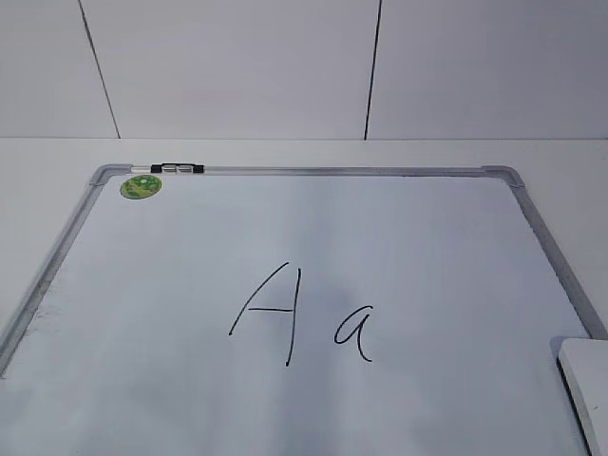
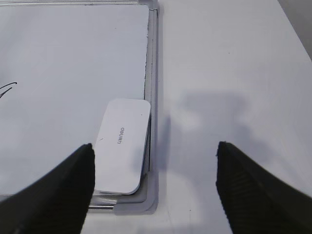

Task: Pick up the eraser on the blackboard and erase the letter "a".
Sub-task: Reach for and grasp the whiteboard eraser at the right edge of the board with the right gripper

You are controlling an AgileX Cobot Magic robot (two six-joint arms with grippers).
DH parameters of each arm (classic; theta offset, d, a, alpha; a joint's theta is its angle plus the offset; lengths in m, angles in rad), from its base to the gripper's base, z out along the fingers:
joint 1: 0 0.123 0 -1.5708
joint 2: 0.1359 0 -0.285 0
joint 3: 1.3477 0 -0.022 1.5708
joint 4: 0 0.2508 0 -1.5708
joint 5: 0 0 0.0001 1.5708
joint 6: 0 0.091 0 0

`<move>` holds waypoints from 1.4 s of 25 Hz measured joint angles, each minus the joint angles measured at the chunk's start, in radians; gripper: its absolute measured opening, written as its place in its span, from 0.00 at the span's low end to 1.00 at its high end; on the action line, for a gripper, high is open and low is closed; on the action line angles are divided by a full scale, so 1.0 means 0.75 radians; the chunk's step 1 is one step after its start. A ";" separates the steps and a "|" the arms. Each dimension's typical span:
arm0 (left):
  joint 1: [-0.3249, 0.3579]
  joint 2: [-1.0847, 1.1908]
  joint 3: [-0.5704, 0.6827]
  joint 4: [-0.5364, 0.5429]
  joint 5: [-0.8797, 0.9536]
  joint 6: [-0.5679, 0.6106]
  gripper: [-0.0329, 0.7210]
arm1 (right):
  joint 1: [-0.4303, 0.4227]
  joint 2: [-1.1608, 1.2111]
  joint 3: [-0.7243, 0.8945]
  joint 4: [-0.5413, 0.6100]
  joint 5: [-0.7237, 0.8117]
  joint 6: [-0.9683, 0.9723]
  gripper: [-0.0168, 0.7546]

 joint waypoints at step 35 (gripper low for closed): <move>0.000 0.000 0.000 0.000 0.000 0.000 0.36 | 0.000 0.000 0.000 0.003 0.000 0.000 0.79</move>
